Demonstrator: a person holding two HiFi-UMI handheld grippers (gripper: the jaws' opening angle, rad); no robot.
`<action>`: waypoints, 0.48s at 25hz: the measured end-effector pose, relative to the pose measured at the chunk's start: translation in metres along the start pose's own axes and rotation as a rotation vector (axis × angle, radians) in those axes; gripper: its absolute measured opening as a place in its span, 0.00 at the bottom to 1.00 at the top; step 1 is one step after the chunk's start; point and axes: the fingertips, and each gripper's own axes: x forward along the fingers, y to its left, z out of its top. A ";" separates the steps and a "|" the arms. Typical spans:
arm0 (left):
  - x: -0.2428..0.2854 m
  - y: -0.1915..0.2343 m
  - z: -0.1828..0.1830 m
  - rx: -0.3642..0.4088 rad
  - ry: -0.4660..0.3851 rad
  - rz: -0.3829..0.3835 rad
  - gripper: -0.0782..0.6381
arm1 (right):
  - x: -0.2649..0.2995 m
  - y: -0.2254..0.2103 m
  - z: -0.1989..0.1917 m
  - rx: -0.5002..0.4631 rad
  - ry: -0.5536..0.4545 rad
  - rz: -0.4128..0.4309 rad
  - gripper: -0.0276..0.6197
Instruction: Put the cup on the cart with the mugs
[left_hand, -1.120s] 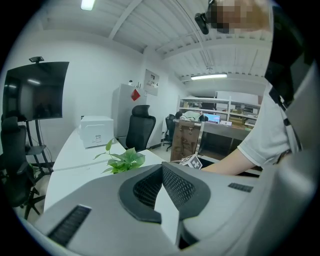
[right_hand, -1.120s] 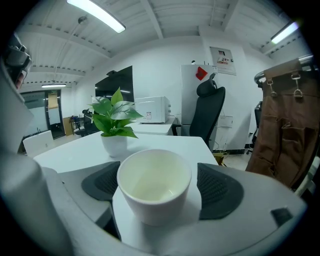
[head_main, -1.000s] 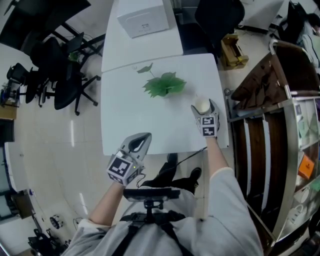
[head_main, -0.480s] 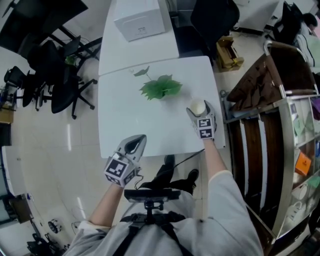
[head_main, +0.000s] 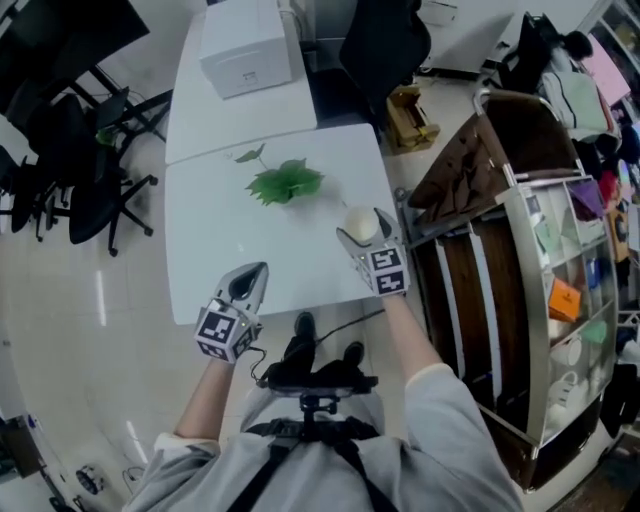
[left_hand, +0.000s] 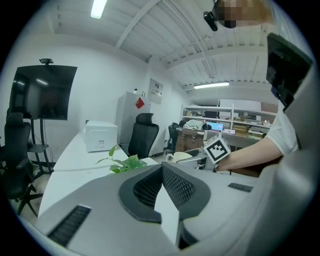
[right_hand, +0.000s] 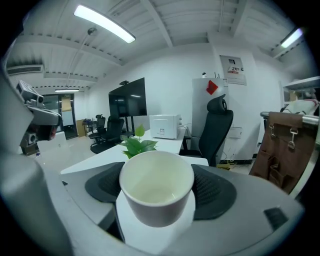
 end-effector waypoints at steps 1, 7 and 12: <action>0.001 0.000 0.002 0.002 -0.016 -0.002 0.11 | -0.012 0.005 0.007 0.008 0.004 0.006 0.69; 0.002 -0.013 0.019 0.006 -0.083 0.009 0.11 | -0.073 0.021 0.025 0.026 0.007 0.018 0.69; -0.002 -0.027 0.022 0.019 -0.089 0.003 0.11 | -0.113 0.032 0.030 0.022 -0.004 0.017 0.69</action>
